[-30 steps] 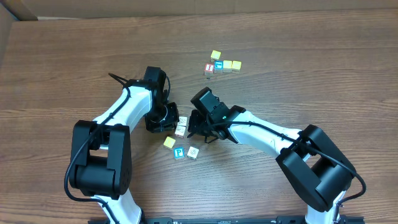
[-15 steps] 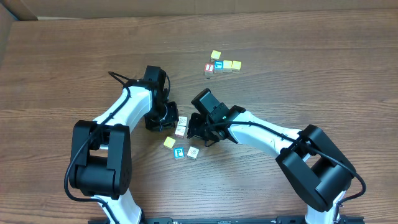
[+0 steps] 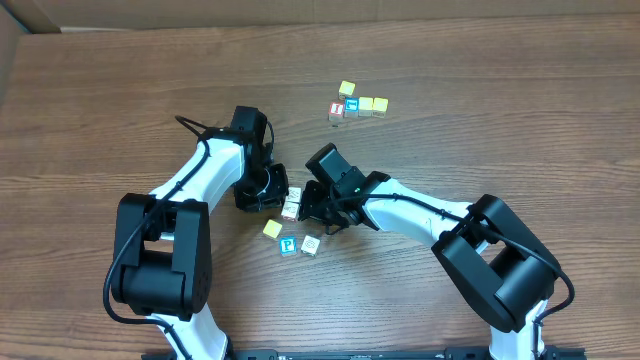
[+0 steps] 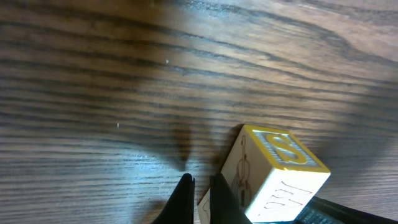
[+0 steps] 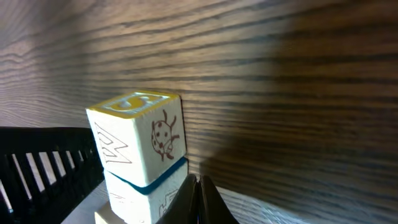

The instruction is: Flip 5 blocks

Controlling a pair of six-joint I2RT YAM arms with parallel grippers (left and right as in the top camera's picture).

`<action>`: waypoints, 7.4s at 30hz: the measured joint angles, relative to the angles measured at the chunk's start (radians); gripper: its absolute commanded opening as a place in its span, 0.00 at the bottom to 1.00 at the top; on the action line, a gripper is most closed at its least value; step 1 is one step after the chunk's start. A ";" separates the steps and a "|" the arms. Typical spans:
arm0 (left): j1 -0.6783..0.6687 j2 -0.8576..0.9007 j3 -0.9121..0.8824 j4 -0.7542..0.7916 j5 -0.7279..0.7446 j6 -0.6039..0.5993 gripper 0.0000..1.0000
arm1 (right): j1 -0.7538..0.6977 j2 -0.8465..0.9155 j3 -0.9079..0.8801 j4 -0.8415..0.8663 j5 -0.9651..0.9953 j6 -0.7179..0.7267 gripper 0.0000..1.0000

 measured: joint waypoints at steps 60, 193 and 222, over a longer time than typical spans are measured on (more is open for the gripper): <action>0.000 0.000 0.000 -0.006 0.019 0.000 0.04 | -0.016 0.000 0.000 0.037 -0.014 0.023 0.04; 0.067 0.000 0.283 -0.227 -0.074 0.000 0.04 | -0.096 0.005 0.327 -0.566 0.082 -0.234 0.23; 0.535 -0.237 0.363 -0.385 -0.095 -0.038 1.00 | 0.315 0.012 0.371 -0.510 0.472 -0.367 0.48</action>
